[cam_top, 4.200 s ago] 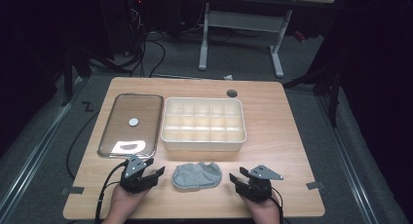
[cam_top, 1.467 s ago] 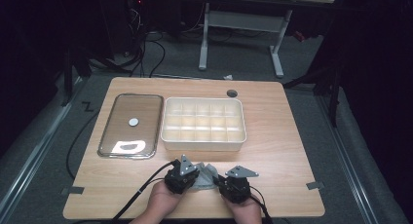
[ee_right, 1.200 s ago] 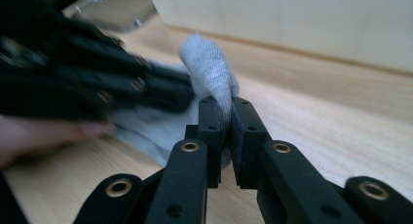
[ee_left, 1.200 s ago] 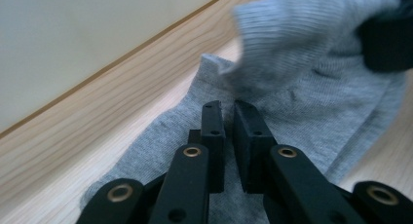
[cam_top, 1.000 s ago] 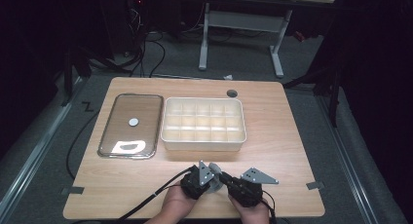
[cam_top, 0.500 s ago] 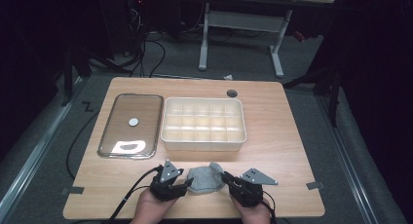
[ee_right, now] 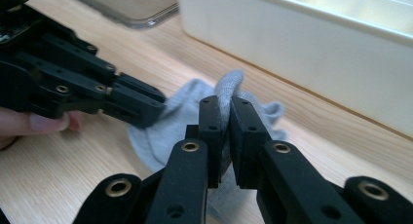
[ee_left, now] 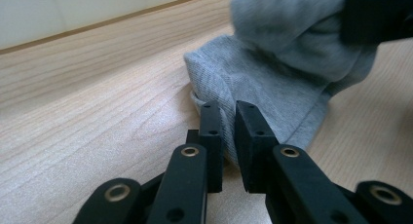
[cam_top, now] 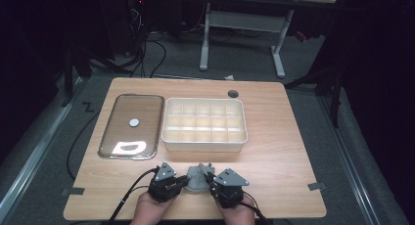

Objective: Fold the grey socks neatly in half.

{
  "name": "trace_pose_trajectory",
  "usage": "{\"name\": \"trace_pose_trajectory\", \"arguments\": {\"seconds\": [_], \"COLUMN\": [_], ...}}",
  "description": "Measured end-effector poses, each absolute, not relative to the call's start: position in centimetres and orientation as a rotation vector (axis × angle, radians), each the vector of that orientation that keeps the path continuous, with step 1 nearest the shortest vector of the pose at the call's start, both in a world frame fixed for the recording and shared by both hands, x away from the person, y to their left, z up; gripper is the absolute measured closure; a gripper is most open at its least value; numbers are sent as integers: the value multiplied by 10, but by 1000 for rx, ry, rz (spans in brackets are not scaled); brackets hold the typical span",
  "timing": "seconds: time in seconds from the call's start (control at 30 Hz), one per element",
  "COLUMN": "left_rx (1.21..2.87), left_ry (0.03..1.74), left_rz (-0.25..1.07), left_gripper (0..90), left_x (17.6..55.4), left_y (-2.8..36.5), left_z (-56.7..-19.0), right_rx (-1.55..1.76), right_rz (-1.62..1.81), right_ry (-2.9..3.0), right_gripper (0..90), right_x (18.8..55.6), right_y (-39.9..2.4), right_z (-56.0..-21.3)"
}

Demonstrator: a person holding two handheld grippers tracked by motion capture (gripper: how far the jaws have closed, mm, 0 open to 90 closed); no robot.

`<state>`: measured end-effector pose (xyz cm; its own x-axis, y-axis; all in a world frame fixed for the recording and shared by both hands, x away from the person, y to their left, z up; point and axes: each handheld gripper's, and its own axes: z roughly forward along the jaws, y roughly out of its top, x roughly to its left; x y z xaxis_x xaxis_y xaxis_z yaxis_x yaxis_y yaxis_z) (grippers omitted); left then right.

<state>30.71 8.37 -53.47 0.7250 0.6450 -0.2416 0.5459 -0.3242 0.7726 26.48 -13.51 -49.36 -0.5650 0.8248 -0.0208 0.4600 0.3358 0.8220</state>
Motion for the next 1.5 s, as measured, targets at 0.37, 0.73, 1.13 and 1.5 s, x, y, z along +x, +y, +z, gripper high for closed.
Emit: {"name": "trace_pose_trajectory", "arguments": {"seconds": [0.37,0.73,1.13,1.5], "left_rx": [2015,2032,2033,2045], "left_ry": [899,888,892,881], "left_rz": [121,141,148,178], "left_gripper": [812,824,814,833], "left_x": [307,307,306,305], "left_y": [84,82,81,79], "left_z": [-535,-535,-535,-535], "right_rx": [1117,1162,1260,1260], "right_rz": [1073,1122,1173,1065], "right_ry": [2268,2313,2190,2277], "right_gripper": [852,847,725,851], "right_x": [274,275,266,280], "right_y": [-105,-108,-143,-123], "right_z": [-506,-524,-504,-525]}}
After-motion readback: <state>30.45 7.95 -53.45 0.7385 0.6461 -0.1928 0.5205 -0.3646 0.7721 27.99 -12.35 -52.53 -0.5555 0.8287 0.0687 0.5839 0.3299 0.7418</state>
